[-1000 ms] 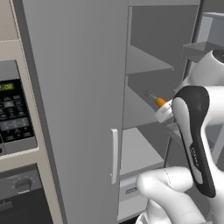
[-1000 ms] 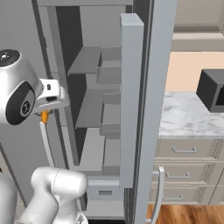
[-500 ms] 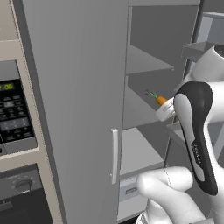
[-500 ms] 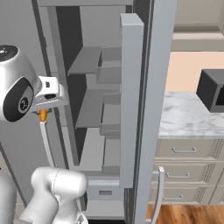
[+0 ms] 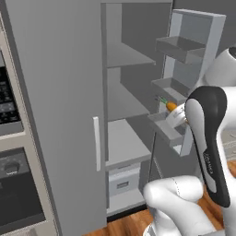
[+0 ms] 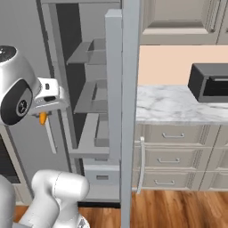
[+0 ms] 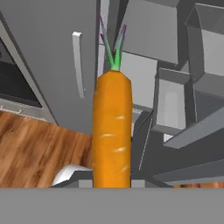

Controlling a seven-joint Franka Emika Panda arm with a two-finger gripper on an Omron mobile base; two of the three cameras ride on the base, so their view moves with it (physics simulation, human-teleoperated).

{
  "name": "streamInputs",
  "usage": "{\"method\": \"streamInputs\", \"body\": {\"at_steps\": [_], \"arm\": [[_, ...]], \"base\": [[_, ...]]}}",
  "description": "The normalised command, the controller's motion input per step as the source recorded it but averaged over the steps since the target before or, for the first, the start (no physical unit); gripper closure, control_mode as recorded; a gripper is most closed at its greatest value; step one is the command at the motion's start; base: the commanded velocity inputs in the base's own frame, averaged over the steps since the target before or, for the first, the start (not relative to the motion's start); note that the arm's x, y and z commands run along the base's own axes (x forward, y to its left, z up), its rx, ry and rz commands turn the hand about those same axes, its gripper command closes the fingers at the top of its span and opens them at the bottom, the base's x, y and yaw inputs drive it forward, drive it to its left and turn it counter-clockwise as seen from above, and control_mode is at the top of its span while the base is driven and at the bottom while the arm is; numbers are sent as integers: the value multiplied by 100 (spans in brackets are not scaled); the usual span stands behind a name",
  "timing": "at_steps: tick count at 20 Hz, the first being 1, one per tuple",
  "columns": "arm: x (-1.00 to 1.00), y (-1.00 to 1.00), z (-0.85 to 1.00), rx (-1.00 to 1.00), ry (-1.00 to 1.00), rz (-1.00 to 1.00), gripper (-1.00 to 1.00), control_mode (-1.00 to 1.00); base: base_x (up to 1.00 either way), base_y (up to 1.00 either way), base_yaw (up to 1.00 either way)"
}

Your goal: Take the carrot and avocado out of the freezer and place them in the tupperware container on the counter. Then put the tupperware containing the vegetables back in the freezer.

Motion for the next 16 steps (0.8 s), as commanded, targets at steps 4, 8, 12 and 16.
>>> {"method": "streamInputs", "body": {"at_steps": [4,8,12,16], "arm": [[0,0,0,0,0,0,100,100],[0,0,0,0,0,0,100,100],[0,0,0,0,0,0,100,100],[0,0,0,0,0,0,100,100]], "base": [[-49,-100,4],[-84,-100,1],[-100,-49,0],[-100,-16,0]]}}
